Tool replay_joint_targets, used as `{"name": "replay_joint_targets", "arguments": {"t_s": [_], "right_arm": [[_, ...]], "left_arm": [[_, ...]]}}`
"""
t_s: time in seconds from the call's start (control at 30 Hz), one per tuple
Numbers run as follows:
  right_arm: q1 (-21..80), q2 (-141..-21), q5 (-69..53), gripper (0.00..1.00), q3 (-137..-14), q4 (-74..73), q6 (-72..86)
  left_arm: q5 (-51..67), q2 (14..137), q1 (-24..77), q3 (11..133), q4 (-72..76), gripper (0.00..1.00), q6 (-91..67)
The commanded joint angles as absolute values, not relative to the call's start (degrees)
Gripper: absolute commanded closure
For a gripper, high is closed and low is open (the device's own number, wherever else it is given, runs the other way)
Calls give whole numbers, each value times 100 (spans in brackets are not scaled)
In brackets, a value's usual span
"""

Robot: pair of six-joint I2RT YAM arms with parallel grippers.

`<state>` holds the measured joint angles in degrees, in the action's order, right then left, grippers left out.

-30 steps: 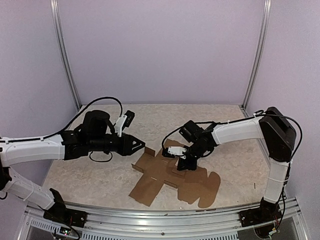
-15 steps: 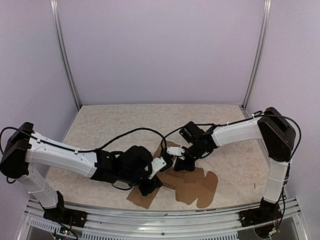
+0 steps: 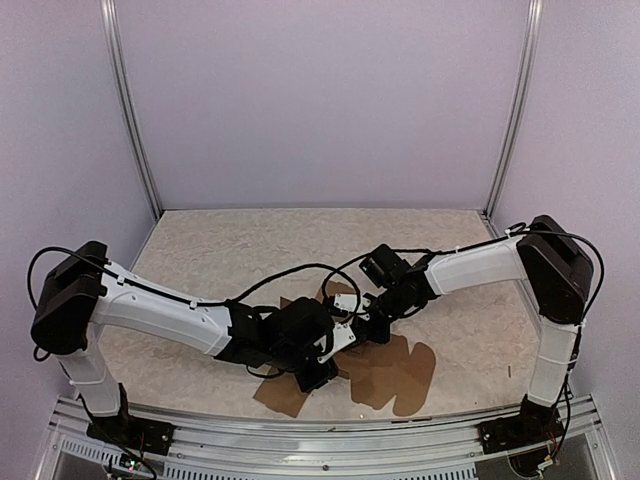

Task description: Fold the paper box

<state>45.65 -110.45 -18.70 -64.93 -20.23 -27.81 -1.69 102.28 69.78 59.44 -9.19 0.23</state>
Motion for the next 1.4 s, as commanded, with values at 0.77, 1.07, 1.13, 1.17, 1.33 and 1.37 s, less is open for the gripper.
{"name": "replay_joint_targets", "arguments": {"t_s": [0.77, 1.07, 1.13, 1.17, 1.33, 1.37], "right_arm": [[4607, -11828, -1302, 89, -6055, -2904, -2821], [4573, -11970, -1418, 89, -6126, -2958, -2787], [4568, -11971, -1447, 88, -6128, -2968, -2778], [4561, -11971, -1450, 88, -6126, -2970, -2771], [4533, -11940, -1464, 87, -6118, -2975, -2760], [4532, -11936, -1474, 87, -6117, -2978, -2758]], "left_arm": [[504, 11733, 6363, 6925, -1255, 99, 833], [236, 11692, 6445, 6662, -1094, 99, 1029], [-44, 11719, 6531, 6594, -1073, 99, 1150], [-180, 11765, 6578, 6571, -1077, 99, 1216], [-603, 11970, 6784, 6570, -1159, 100, 1499], [-626, 11984, 6799, 6562, -1160, 100, 1520]]}}
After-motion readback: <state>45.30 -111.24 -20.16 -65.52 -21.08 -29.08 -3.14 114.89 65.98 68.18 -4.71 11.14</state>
